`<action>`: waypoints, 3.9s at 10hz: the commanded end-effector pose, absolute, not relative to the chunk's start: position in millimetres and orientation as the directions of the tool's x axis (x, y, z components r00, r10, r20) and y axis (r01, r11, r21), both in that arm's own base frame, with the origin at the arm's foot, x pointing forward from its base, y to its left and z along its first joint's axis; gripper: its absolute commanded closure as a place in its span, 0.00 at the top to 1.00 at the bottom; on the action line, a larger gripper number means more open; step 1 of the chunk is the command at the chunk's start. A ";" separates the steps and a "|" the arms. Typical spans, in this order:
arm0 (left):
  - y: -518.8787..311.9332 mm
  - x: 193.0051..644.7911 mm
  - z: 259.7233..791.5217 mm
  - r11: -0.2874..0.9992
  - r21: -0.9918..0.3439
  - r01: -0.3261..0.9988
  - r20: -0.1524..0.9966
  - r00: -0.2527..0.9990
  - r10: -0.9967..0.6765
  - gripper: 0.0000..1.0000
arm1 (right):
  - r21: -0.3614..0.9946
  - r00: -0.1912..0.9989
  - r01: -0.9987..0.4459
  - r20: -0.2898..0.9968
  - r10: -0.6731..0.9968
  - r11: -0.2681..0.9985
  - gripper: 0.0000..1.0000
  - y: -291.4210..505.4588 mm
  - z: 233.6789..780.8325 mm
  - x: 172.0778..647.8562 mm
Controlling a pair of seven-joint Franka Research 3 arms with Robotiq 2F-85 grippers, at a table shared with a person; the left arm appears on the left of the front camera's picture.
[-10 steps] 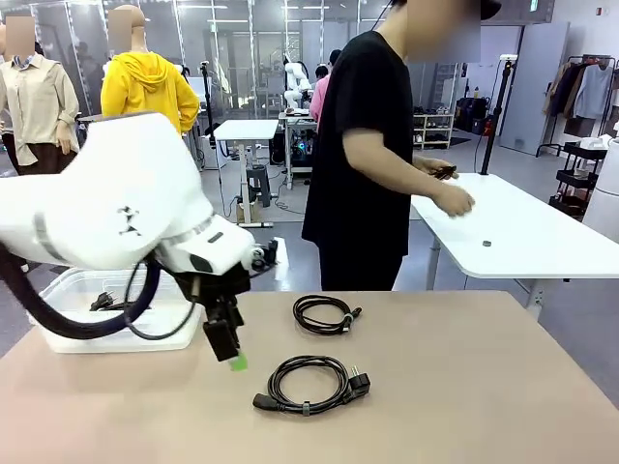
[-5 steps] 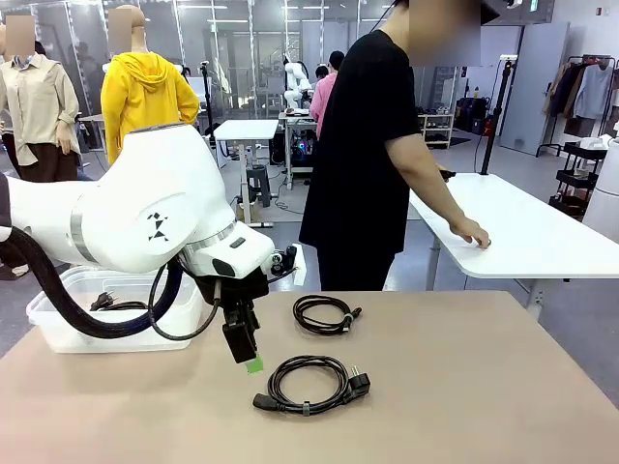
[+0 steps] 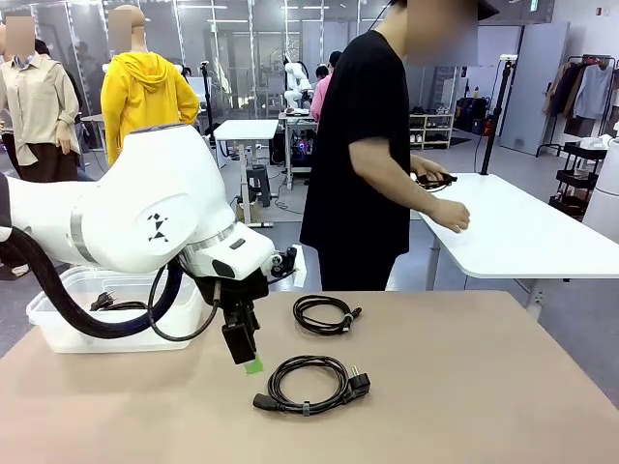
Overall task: Organize and store the cables.
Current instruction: Place the Power Cable into the Organizing box.
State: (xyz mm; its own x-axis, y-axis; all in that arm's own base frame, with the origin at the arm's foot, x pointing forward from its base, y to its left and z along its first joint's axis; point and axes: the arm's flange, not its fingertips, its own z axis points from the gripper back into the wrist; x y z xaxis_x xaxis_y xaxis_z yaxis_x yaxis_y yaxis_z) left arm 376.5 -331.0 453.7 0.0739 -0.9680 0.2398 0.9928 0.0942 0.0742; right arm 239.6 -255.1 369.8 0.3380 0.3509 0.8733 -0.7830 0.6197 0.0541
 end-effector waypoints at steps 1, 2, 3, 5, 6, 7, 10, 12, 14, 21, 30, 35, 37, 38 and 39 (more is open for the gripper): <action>-369.9 381.6 438.3 -0.006 0.110 0.994 0.162 -0.024 -0.986 1.00 | 0.036 0.320 -0.791 0.875 0.364 0.610 1.00 -256.1 372.2 236.8; -387.4 385.0 433.7 -0.014 0.120 0.993 0.136 -0.030 -0.990 1.00 | 0.036 0.320 -0.791 0.875 0.364 0.610 1.00 -256.1 372.2 236.8; -399.8 386.1 429.5 0.000 0.120 0.993 0.091 -0.012 -0.996 1.00 | 0.036 0.320 -0.791 0.875 0.364 0.610 1.00 -256.1 372.2 236.8; -425.1 392.4 413.2 0.015 0.088 0.996 0.020 0.013 -1.000 1.00 | 0.036 0.320 -0.791 0.875 0.364 0.610 1.00 -256.1 372.2 236.8; -435.3 397.6 402.0 0.006 0.079 0.997 0.037 0.003 -0.999 1.00 | 0.036 0.320 -0.791 0.875 0.364 0.610 1.00 -256.1 372.2 236.8; -444.0 400.5 386.8 -0.001 0.050 0.999 0.043 -0.003 -0.999 1.00 | 0.036 0.320 -0.791 0.875 0.364 0.610 1.00 -256.1 372.2 236.8; -453.0 406.0 350.1 0.025 0.059 0.998 -0.001 0.025 -1.000 1.00 | 0.036 0.320 -0.791 0.875 0.364 0.610 1.00 -256.1 372.2 236.8; -455.4 409.9 330.5 0.030 0.045 0.999 0.000 0.030 -1.000 1.00 | 0.036 0.320 -0.791 0.875 0.364 0.610 1.00 -256.1 372.2 236.8; -453.0 412.7 323.8 0.015 0.051 0.999 0.008 0.015 -1.000 1.00 | 0.036 0.320 -0.791 0.875 0.364 0.610 1.00 -256.1 372.2 236.8; -451.5 427.1 307.3 -0.003 0.020 1.000 -0.002 -0.003 -1.000 0.00 | 0.036 0.320 -0.791 0.875 0.364 0.610 1.00 -256.1 372.2 236.8; -412.6 393.7 442.8 -0.218 0.152 0.964 0.012 -0.223 -0.975 0.02 | 0.036 0.320 -0.791 0.875 0.364 0.610 1.00 -256.1 372.2 236.8; -402.3 390.1 486.1 -0.221 0.229 0.948 -0.051 -0.215 -0.975 0.02 | 0.036 0.320 -0.791 0.875 0.364 0.610 1.00 -256.1 372.2 236.8; -406.0 390.8 495.4 -0.258 0.244 0.935 -0.040 -0.256 -0.966 0.02 | 0.036 0.320 -0.791 0.875 0.364 0.610 1.00 -256.1 372.2 236.8; -406.0 390.8 495.4 -0.258 0.244 0.935 -0.040 -0.256 -0.966 0.02 | 0.036 0.320 -0.791 0.875 0.364 0.610 1.00 -256.1 372.2 236.8; -406.0 390.8 495.4 -0.258 0.244 0.935 -0.040 -0.256 -0.966 0.02 | 0.036 0.320 -0.791 0.875 0.364 0.610 1.00 -256.1 372.2 236.8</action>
